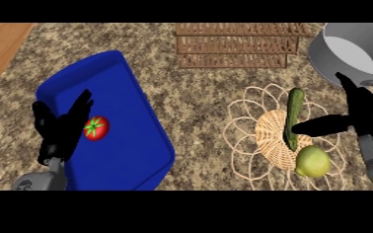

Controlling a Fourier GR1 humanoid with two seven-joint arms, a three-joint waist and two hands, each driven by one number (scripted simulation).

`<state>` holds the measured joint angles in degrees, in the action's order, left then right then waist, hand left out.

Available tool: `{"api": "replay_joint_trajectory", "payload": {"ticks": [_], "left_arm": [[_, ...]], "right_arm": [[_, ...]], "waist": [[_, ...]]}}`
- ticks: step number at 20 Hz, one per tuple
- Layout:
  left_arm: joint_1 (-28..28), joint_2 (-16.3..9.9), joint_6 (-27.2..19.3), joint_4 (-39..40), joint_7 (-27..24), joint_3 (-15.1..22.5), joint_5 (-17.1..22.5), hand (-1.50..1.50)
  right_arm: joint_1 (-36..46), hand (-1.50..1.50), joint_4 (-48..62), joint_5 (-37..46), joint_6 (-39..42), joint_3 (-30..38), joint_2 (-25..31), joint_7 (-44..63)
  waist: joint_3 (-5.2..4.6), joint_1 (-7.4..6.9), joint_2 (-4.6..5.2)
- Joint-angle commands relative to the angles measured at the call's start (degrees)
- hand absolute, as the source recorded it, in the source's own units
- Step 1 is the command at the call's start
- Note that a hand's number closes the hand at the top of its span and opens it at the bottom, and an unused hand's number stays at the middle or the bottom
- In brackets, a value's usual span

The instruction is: Pick the squash from the placemat and place it in the tiered shelf

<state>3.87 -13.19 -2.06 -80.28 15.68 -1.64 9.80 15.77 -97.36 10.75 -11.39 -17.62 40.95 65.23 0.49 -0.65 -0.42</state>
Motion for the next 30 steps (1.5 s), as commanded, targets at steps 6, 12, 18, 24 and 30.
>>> {"api": "replay_joint_trajectory", "payload": {"ticks": [6,12,18,24,30], "left_arm": [[-0.7,0.1,2.0,5.7,-1.6,-1.3,0.4,0.00],[-3.3,2.1,0.7,3.5,-2.0,-0.1,-0.8,0.00],[-2.2,1.4,1.3,1.8,1.3,-0.2,-0.5,0.00],[-1.9,1.4,0.2,0.6,2.8,-0.7,-1.5,0.00],[0.0,0.3,3.3,4.3,1.3,-3.2,0.3,0.00]], "right_arm": [[4.5,-1.50,6.9,6.7,0.0,-2.7,-7.2,8.9],[3.2,-1.50,10.6,10.2,0.0,-2.4,-10.0,7.0],[2.5,-1.50,15.8,14.4,0.5,-1.6,-12.1,3.4],[2.1,-1.50,21.2,17.2,-2.5,1.8,-14.7,-4.0],[6.6,-1.50,26.7,18.1,-0.3,4.8,-17.0,-7.2]], "waist": [[-0.56,0.15,0.64],[-0.54,0.33,0.51],[-0.50,0.32,0.51],[-0.47,0.41,0.46],[-0.49,0.30,0.55]]}}
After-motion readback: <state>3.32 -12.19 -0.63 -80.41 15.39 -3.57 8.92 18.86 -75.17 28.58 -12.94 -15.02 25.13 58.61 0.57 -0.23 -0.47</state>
